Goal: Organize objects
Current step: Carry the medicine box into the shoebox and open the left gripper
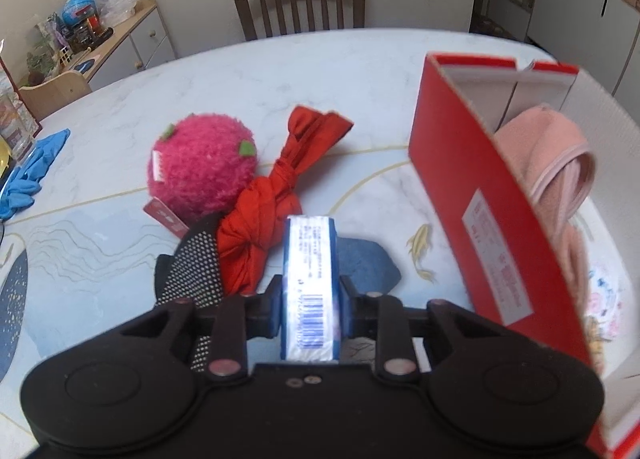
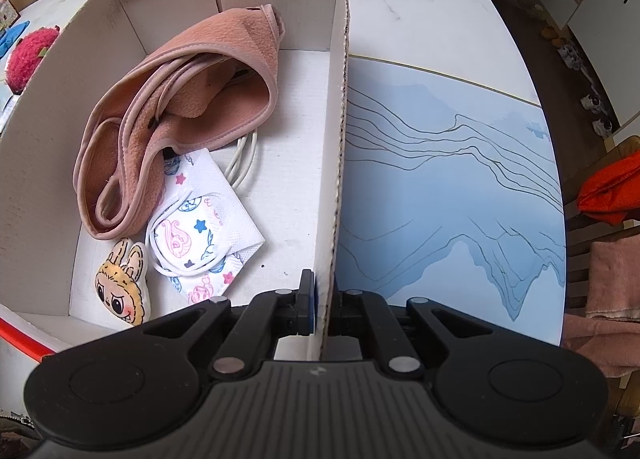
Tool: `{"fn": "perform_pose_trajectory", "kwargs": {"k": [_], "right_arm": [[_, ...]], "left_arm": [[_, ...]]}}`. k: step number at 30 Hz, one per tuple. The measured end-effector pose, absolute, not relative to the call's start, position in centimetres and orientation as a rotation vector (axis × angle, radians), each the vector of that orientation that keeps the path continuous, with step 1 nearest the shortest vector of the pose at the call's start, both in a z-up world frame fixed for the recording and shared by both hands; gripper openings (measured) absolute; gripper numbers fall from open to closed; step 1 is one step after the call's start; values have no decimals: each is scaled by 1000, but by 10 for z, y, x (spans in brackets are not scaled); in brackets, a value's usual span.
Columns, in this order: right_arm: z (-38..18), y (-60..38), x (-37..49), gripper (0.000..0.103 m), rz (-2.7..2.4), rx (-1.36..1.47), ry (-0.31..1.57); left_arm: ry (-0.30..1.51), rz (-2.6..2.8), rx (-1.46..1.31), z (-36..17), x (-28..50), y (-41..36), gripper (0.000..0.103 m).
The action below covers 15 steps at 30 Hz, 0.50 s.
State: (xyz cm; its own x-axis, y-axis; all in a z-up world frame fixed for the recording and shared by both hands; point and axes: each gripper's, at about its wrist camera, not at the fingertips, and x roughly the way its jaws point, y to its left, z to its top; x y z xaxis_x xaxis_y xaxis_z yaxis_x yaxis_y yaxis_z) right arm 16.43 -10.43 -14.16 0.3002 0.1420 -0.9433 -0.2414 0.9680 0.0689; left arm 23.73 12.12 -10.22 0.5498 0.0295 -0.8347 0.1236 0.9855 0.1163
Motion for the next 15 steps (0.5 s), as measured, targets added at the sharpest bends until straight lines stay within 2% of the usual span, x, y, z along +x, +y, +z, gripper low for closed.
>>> {"fn": "perform_pose_trajectory", "kwargs": {"k": [15], "right_arm": [[-140, -110, 162, 3, 259, -39, 1236]], "left_arm": [[905, -166, 162, -26, 204, 98, 25]]}}
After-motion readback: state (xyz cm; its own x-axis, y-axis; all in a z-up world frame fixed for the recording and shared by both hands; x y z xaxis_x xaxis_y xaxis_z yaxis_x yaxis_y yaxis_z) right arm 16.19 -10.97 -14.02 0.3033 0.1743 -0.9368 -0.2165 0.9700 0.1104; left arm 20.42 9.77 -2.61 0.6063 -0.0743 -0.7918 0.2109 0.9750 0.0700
